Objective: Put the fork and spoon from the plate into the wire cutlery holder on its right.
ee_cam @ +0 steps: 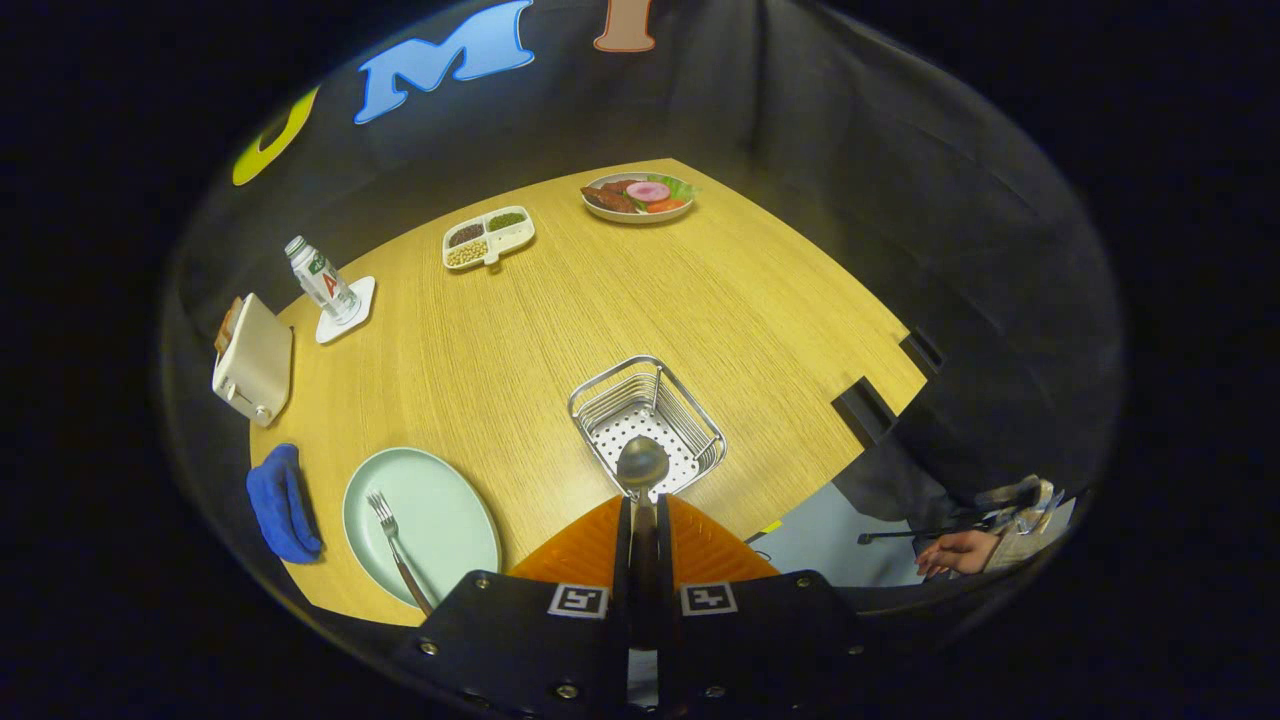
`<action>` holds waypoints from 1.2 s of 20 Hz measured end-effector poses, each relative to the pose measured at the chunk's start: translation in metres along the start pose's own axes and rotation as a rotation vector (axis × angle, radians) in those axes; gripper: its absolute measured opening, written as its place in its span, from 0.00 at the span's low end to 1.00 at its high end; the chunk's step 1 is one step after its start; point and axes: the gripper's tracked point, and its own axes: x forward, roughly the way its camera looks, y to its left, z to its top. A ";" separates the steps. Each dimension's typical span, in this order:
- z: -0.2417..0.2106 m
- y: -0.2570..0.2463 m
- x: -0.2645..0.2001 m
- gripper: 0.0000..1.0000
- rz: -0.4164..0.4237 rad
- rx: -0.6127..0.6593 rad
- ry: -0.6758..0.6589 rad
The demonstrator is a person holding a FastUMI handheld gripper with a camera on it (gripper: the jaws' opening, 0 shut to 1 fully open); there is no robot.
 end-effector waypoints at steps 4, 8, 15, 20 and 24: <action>0.024 0.005 -0.011 0.24 0.025 -0.013 -0.086; 0.038 0.015 -0.023 0.25 0.027 -0.091 -0.139; 0.044 0.060 -0.038 0.25 0.094 -0.207 -0.195; 0.035 0.100 -0.044 0.25 0.160 -0.281 -0.201; 0.022 0.134 -0.049 0.25 0.214 -0.343 -0.199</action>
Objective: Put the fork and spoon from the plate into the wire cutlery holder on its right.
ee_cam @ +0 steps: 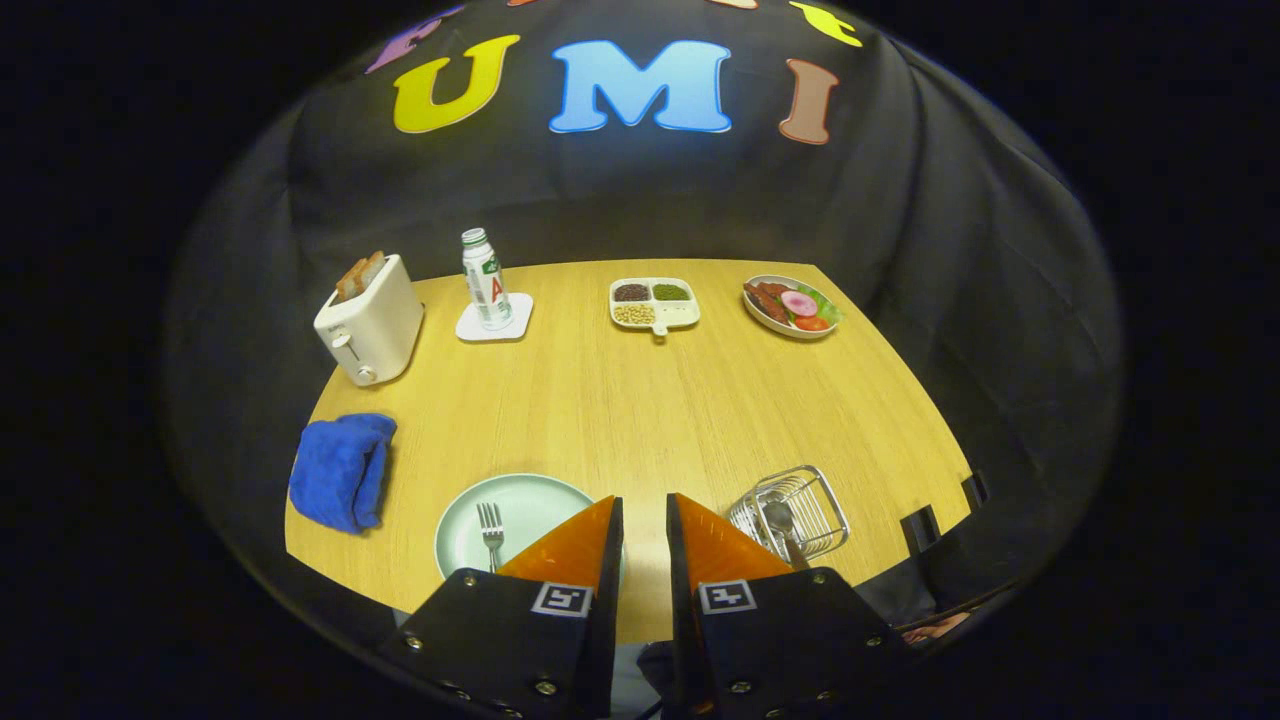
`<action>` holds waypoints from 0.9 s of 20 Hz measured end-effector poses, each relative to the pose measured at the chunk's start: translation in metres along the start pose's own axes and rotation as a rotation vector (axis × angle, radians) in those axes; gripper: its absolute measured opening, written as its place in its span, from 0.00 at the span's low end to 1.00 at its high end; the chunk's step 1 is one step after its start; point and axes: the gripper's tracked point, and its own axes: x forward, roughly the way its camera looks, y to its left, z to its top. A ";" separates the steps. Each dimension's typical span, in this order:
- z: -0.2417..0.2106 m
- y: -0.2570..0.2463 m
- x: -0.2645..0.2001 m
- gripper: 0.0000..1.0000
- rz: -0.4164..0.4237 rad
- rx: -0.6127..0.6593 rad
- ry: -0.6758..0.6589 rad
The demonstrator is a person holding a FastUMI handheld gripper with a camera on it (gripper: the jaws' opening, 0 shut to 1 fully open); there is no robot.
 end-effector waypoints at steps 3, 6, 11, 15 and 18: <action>-0.003 0.027 0.002 0.25 0.050 -0.030 0.000; -0.012 0.050 0.009 0.25 0.088 -0.071 0.015; -0.027 0.079 0.016 0.25 0.130 -0.159 0.037; -0.036 0.103 0.020 0.25 0.168 -0.206 0.052; -0.046 0.117 0.023 0.24 0.197 -0.235 0.069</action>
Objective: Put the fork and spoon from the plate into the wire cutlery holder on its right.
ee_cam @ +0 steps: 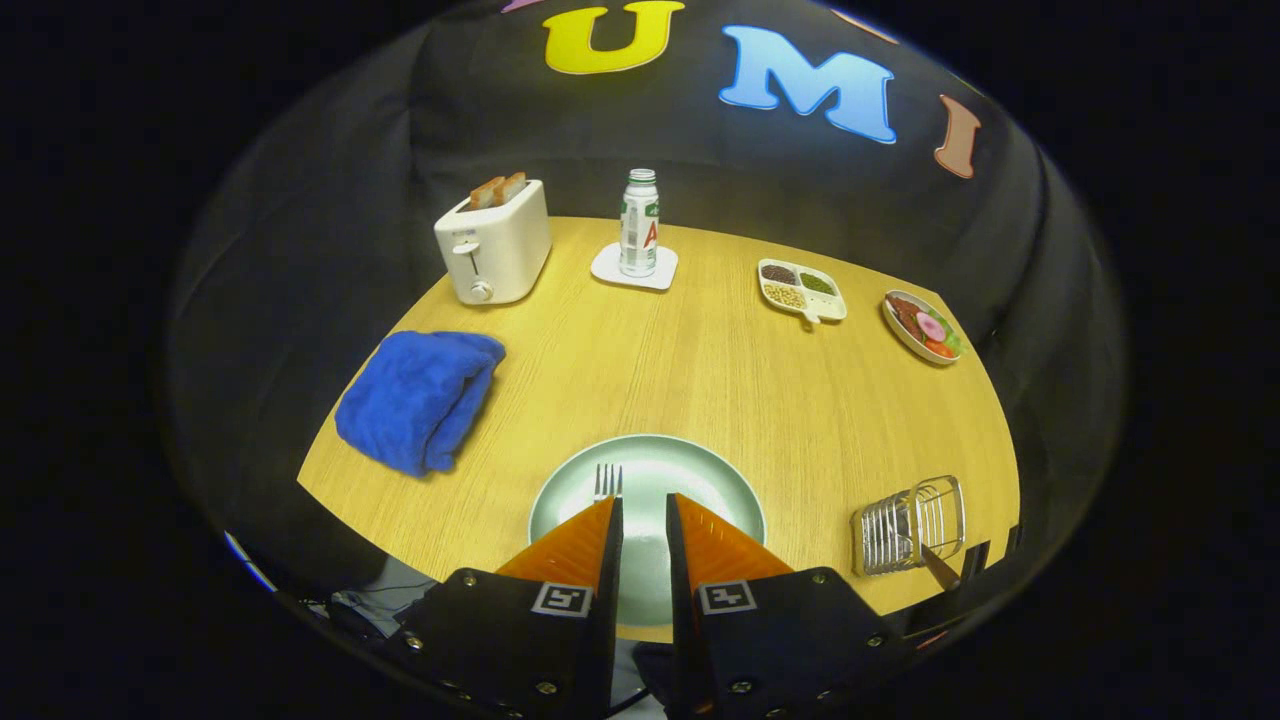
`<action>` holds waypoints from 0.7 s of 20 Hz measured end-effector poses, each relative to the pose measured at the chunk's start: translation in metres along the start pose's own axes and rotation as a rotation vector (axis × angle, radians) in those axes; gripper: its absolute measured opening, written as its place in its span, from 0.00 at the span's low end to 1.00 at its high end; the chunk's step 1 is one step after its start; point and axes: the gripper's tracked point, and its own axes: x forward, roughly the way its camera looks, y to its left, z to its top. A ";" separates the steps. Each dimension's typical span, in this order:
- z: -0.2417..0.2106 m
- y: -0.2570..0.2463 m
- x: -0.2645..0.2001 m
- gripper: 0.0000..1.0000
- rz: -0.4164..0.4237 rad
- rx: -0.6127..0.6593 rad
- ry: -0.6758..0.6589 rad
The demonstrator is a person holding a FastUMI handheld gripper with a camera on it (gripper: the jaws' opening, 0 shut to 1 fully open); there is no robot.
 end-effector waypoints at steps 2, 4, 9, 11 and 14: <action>-0.005 0.010 0.005 0.25 0.016 -0.020 0.013; -0.012 0.019 0.009 0.25 0.028 -0.040 0.027; -0.036 0.040 0.021 0.25 0.058 -0.052 0.070; -0.048 0.046 0.027 0.25 0.065 -0.051 0.092; -0.068 0.051 0.033 0.25 0.065 -0.037 0.125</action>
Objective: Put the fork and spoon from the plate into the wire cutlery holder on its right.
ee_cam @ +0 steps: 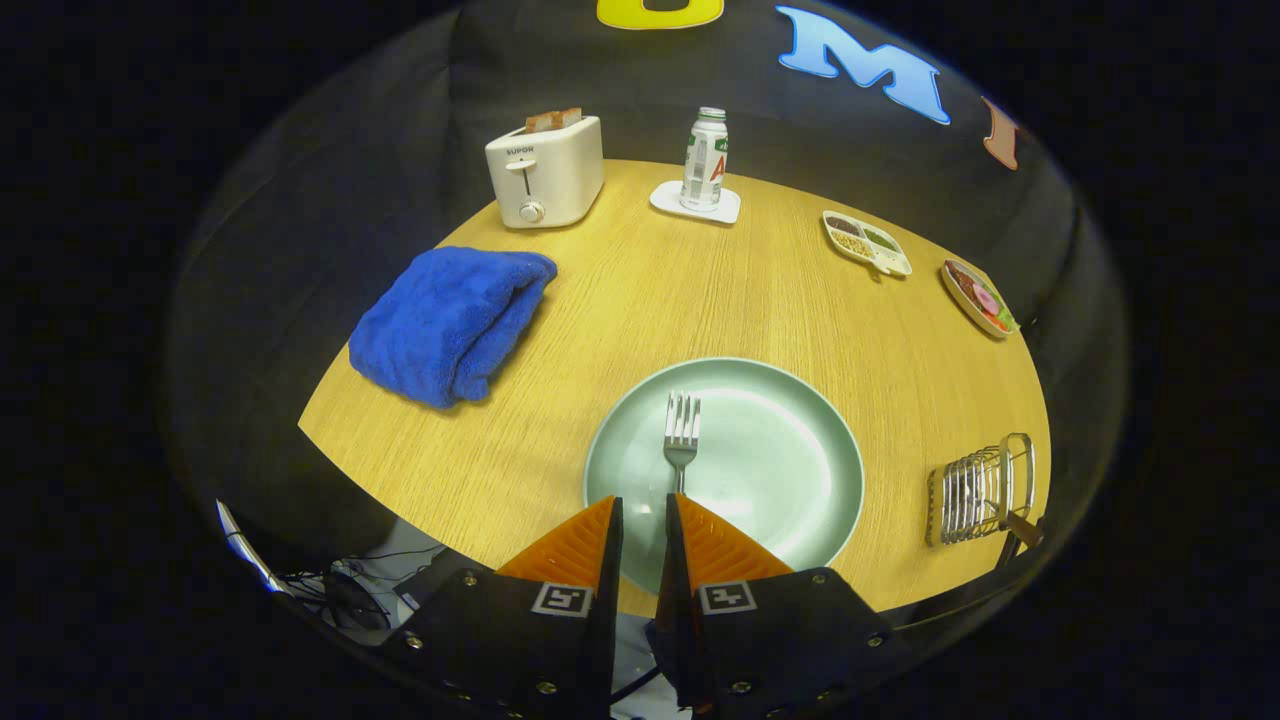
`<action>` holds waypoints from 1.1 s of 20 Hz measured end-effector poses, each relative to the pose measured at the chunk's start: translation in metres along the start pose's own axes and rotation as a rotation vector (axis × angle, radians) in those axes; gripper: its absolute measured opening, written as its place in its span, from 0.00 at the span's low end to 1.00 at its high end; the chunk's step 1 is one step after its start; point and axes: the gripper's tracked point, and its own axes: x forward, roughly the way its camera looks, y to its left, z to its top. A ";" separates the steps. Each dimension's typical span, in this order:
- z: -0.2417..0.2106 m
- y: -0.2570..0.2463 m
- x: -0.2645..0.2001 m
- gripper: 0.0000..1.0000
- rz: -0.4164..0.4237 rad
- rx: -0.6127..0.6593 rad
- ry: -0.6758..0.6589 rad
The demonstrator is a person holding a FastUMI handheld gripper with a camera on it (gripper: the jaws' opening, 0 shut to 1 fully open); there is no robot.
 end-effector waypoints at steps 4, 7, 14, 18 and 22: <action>-0.020 0.004 0.013 0.24 0.000 0.026 0.045; -0.020 0.005 0.014 0.32 -0.012 0.062 0.048; -0.008 -0.010 0.021 0.39 -0.072 0.098 0.022; -0.012 -0.018 0.027 0.39 -0.087 0.122 0.053; -0.025 -0.025 0.037 0.39 -0.086 0.143 0.113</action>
